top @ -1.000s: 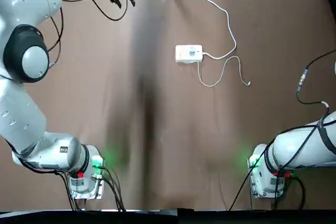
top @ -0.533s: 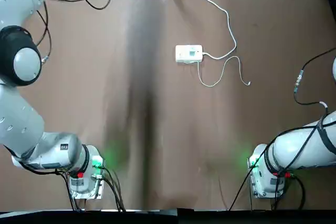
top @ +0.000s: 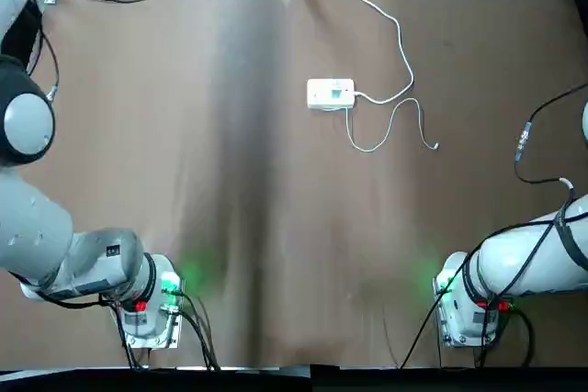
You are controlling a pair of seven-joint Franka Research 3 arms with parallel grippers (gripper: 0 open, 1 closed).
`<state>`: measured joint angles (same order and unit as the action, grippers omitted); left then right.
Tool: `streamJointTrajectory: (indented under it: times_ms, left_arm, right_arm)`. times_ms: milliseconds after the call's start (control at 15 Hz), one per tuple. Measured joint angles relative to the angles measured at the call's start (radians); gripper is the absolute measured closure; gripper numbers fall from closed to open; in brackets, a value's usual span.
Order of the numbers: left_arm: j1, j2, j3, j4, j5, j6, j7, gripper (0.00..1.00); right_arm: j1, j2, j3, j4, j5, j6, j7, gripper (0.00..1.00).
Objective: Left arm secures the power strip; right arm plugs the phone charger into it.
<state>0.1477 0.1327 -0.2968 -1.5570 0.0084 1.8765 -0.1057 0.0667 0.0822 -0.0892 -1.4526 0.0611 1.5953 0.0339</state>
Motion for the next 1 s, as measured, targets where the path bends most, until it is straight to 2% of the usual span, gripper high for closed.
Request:
streamJointTrajectory:
  times_ms: [200, 333, 400, 600, 667, 1000]
  left_arm:
    - [0.052, -0.022, -0.002, 0.012, 0.0, -0.025, 0.015, 0.0]
    - [0.061, -0.031, 0.006, 0.052, 0.0, -0.089, 0.031, 0.0]
    - [0.029, -0.034, 0.033, 0.059, 0.0, -0.105, 0.03, 0.0]
    - [-0.194, -0.038, 0.256, 0.063, 0.0, -0.138, 0.029, 0.0]
    - [-0.227, -0.038, 0.291, 0.068, 0.0, -0.159, 0.027, 0.0]
    - [-0.224, -0.06, 0.296, 0.113, -0.002, -0.272, 0.024, 0.0]
  right_arm:
    - [0.0, 0.0, 0.002, -0.002, -0.003, -0.002, 0.0, 0.0]
    - [0.0, 0.001, 0.019, -0.009, -0.023, -0.002, 0.0, 0.0]
    - [0.0, 0.001, 0.024, -0.011, -0.026, -0.002, 0.001, 0.0]
    - [-0.001, 0.003, 0.028, -0.019, -0.029, -0.002, 0.001, 0.0]
    - [-0.001, 0.003, 0.028, -0.025, -0.03, -0.001, 0.001, 0.0]
    - [-0.006, 0.003, 0.028, -0.036, -0.031, 0.001, 0.001, 0.0]
